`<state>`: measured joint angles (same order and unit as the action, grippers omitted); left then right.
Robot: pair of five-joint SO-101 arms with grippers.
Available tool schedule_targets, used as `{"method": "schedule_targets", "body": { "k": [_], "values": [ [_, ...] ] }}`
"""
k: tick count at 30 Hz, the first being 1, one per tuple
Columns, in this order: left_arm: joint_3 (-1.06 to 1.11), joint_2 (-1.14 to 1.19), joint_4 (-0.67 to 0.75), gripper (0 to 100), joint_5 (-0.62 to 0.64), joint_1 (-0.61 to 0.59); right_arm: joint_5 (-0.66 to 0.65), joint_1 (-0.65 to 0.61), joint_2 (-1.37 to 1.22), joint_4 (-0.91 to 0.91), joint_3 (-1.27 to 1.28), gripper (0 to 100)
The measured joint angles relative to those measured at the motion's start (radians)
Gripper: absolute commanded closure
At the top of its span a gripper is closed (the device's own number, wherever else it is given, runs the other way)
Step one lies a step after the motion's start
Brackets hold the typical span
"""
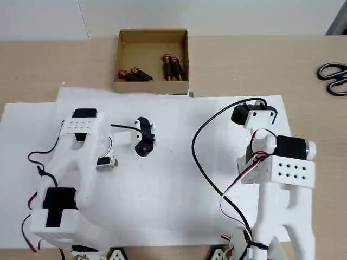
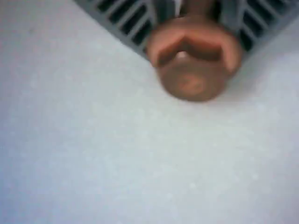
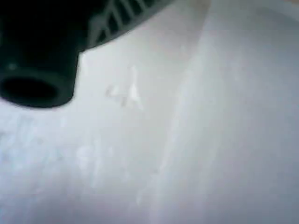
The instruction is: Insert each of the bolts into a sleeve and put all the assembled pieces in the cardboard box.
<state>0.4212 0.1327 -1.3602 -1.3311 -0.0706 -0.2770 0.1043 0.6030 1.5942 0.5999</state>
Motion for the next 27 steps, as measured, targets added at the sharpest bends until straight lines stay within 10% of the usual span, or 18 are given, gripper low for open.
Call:
{"method": "schedule_targets", "body": {
  "k": [14, 27],
  "values": [
    [-0.387, 0.008, -0.361, 100, 0.068, 0.068, 0.000, 0.000, 0.000, 0.000, 0.000, 99.5],
    [-0.493, -0.161, -0.368, 100, 0.760, 0.141, 0.087, -0.041, 0.006, 0.101, -0.109, 99.5]
  ]
}}
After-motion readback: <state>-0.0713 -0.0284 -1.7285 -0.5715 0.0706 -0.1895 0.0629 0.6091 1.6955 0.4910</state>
